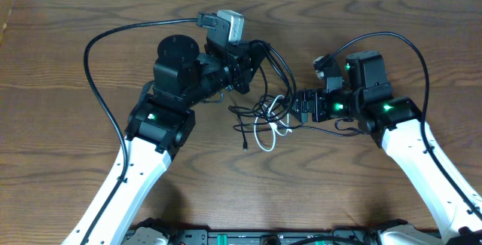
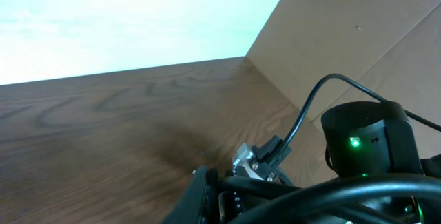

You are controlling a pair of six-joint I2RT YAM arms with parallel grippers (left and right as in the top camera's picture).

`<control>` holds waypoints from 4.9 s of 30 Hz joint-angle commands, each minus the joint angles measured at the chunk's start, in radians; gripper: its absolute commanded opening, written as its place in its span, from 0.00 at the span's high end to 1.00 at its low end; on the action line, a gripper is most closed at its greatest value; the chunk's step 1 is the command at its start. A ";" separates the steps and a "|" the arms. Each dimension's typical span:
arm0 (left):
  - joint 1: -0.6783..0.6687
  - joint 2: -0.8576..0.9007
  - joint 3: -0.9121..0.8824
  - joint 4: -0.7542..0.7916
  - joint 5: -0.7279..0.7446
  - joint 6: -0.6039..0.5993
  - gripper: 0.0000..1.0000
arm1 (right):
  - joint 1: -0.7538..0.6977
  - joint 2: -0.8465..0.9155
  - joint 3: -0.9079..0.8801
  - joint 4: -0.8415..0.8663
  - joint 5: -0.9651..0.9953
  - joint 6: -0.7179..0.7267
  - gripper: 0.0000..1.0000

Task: Untangle cables

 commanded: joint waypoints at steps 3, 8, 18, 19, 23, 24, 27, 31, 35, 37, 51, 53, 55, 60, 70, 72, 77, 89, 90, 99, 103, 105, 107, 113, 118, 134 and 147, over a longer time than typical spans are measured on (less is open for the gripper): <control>0.001 0.000 0.013 0.024 -0.005 -0.007 0.92 | 0.029 0.013 -0.004 -0.030 -0.006 0.003 0.36; 0.001 0.000 0.013 0.042 -0.005 -0.017 0.92 | 0.055 0.022 -0.009 -0.083 0.132 0.003 0.50; 0.003 0.001 0.013 -0.090 -0.034 0.038 0.92 | 0.053 0.036 -0.017 -0.008 0.328 0.003 0.98; 0.003 0.001 0.013 -0.138 -0.072 0.055 0.93 | 0.048 0.036 -0.017 -0.001 0.398 0.003 0.98; 0.017 0.002 0.013 -0.325 -0.247 0.122 0.93 | 0.018 0.035 -0.016 0.003 0.702 0.007 0.99; 0.024 0.002 0.013 -0.356 -0.282 0.133 0.93 | 0.011 0.034 -0.016 0.003 0.739 0.007 0.99; 0.063 0.002 0.013 -0.440 -0.385 0.150 0.93 | -0.019 0.027 -0.016 0.002 0.809 0.007 0.99; 0.137 0.002 0.013 -0.499 -0.479 0.149 0.93 | -0.056 0.006 -0.015 0.003 0.818 0.025 0.99; 0.205 0.002 0.013 -0.491 -0.492 0.148 0.93 | -0.082 -0.032 -0.008 0.006 0.821 0.026 0.99; 0.228 0.002 0.013 -0.483 -0.491 0.148 0.92 | -0.085 -0.056 -0.003 0.008 0.821 0.026 0.99; 0.150 0.024 0.012 -0.574 -0.303 0.253 0.93 | -0.085 -0.110 -0.002 -0.053 0.914 0.056 0.99; 0.150 0.031 0.011 -0.608 -0.392 0.253 0.93 | -0.085 -0.110 -0.002 -0.051 0.924 0.060 0.99; 0.151 0.036 0.011 -0.626 -0.418 0.253 0.93 | -0.085 -0.110 -0.002 -0.041 0.874 0.059 0.99; 0.150 0.046 0.010 -0.624 -0.339 0.253 0.93 | -0.085 -0.110 -0.002 -0.021 0.710 0.059 0.99; 0.150 0.047 0.010 -0.625 -0.142 0.258 0.93 | -0.082 -0.110 -0.002 -0.029 0.614 0.059 0.96; 0.150 0.051 0.010 -0.630 -0.132 0.258 0.92 | -0.082 -0.110 -0.002 -0.027 0.610 0.058 0.99; 0.150 0.081 0.010 -0.653 -0.134 0.258 0.86 | -0.082 -0.110 -0.002 -0.027 0.684 0.029 0.91; 0.150 0.187 0.010 -0.708 -0.135 0.257 0.28 | -0.082 -0.106 -0.003 0.054 0.416 -0.065 0.56; 0.150 0.191 0.010 -0.708 -0.135 0.257 0.26 | -0.082 -0.105 -0.003 0.037 0.416 -0.065 0.55; 0.150 0.192 0.010 -0.707 -0.132 0.257 0.24 | -0.081 -0.019 -0.003 -0.058 0.416 -0.096 0.46; 0.150 0.192 0.010 -0.708 -0.132 0.257 0.24 | -0.081 0.039 -0.003 0.043 0.433 -0.150 0.42; 0.150 0.192 0.010 -0.708 -0.132 0.257 0.24 | -0.081 0.070 -0.003 0.118 0.465 -0.152 0.41; 0.150 0.192 0.010 -0.708 -0.132 0.257 0.24 | -0.081 0.106 -0.003 0.186 0.488 -0.153 0.41; 0.150 0.192 0.010 -0.708 -0.132 0.257 0.24 | -0.081 0.214 -0.003 0.269 0.509 -0.151 0.44; 0.150 0.192 0.010 -0.708 -0.132 0.257 0.24 | -0.081 0.294 -0.003 0.333 0.523 -0.144 0.48; 0.150 0.192 0.010 -0.708 -0.132 0.257 0.24 | -0.074 0.369 -0.003 0.403 0.457 0.026 0.99; 0.150 0.192 0.010 -0.642 -0.120 0.253 0.24 | -0.078 -0.023 0.106 0.340 0.163 -0.025 0.99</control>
